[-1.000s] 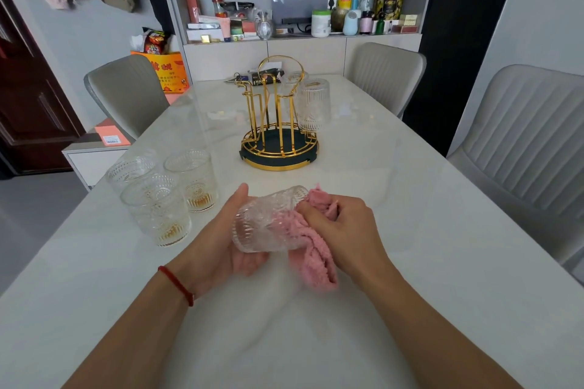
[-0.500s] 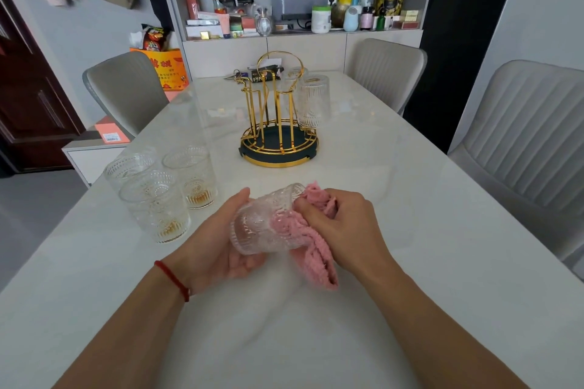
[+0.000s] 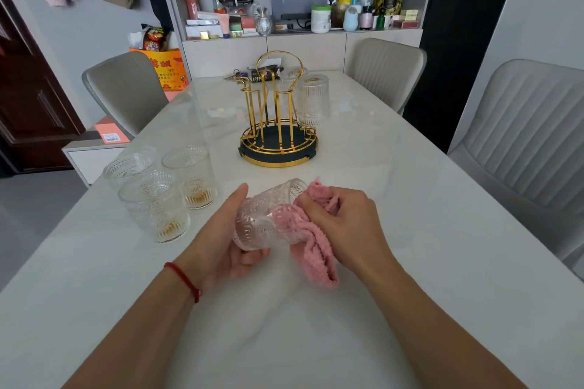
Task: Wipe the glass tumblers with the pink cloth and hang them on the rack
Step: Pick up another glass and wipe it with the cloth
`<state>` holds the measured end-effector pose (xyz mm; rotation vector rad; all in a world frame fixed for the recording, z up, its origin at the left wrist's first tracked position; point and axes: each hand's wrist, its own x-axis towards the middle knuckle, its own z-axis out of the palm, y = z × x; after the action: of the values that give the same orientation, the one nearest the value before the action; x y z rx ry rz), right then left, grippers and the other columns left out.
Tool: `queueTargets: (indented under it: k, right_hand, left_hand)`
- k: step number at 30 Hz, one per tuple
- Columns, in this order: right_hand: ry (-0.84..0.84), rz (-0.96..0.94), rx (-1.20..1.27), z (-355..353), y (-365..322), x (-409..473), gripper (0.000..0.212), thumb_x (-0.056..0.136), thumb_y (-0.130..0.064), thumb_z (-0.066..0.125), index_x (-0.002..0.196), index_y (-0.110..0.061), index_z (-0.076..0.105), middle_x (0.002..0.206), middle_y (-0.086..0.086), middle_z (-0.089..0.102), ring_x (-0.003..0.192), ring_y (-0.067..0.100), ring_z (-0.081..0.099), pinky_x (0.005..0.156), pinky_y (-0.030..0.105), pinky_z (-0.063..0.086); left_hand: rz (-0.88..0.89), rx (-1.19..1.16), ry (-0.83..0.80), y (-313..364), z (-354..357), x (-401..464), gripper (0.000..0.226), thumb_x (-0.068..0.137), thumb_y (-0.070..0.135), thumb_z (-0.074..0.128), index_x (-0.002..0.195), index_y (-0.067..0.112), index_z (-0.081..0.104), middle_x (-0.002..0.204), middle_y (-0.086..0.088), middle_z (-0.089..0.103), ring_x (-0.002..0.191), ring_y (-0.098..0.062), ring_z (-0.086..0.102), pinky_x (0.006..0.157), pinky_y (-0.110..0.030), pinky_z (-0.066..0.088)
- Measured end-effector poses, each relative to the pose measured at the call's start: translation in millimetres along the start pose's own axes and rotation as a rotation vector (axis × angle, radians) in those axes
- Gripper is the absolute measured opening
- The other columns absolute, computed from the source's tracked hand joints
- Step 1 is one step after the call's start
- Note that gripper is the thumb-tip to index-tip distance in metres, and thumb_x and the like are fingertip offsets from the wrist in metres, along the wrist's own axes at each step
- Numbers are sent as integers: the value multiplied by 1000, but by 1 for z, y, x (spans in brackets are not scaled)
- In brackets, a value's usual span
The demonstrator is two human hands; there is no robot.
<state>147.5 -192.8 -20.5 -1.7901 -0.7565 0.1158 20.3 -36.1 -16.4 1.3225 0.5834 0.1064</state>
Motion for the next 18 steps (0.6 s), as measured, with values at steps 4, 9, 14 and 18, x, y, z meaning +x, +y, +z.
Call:
queueTargets:
  k: [4,9,14,18]
  right_hand:
    - [49,67,54,-1,0,1,49,94,-45,70,72,-1,69,66,16,69,57,17,57,61,43,53]
    - [51,2,19,0,-3,-3,51,94,-44,68,68,-1,64,60,14,65,52,12,49,54,36,45]
    - [52,-30,7,0,-1,-2,49,94,-45,70,67,-4,65,58,10,63,49,7,45,51,23,39]
    - [95,38,25,-4,1,2,51,95,-46,70,66,-4,64,50,-1,57,46,5,44,48,18,37]
  left_hand:
    - [236,-329,-150,-6,2,-1,25,104,38,48,124,29,60,98,-14,69,65,-28,62,54,-29,46]
    - [358,-24,167,-5,12,5,44,108,57,32,113,30,67,61,-13,52,40,-20,41,40,-17,25]
    - [111,25,130,-4,6,-1,72,102,69,30,89,13,74,52,-13,52,34,-19,41,32,-16,28]
    - [300,-191,-25,-6,8,-1,40,102,46,45,134,28,61,83,-11,65,49,-23,51,38,-21,32]
